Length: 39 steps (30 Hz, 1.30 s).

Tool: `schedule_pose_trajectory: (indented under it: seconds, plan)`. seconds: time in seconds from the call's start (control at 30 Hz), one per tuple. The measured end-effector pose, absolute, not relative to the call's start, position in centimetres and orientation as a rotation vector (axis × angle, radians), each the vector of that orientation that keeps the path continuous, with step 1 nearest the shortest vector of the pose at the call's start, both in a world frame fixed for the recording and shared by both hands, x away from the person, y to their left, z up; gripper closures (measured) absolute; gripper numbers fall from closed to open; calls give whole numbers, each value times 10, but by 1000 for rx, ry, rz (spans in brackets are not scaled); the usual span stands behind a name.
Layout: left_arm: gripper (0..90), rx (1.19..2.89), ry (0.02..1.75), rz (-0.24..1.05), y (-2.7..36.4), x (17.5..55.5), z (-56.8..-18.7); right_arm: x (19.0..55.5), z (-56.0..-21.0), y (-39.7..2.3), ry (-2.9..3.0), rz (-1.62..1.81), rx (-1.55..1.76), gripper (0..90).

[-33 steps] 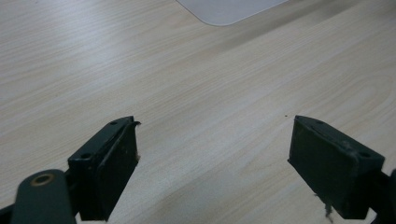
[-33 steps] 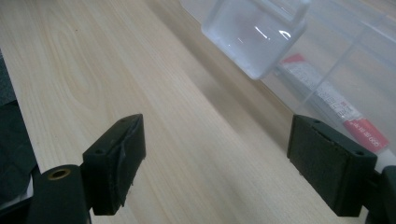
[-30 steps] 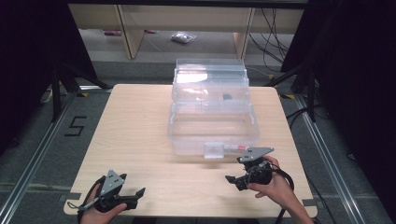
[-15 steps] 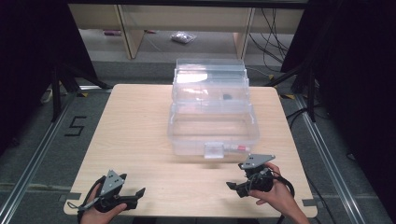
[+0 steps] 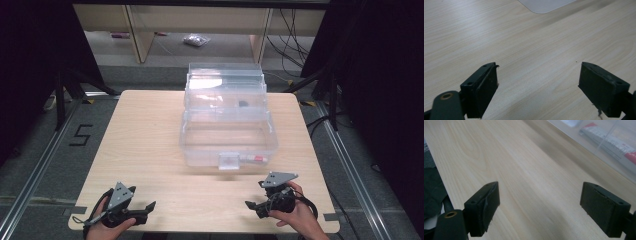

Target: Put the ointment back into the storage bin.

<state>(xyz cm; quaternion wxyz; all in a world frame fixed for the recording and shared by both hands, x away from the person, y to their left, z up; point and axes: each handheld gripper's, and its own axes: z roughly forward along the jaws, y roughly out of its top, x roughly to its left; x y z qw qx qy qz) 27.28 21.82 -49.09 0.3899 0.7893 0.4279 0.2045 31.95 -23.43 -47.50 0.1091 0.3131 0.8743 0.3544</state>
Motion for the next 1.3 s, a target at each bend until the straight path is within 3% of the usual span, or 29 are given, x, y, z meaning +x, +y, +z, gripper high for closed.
schedule_pose_trajectory:
  seconds: [1.3]
  plan:
    - [150, 2015, 1076, 513, 216, 273, -491, 289, -491, -239, 2588, 965, 949, 165]
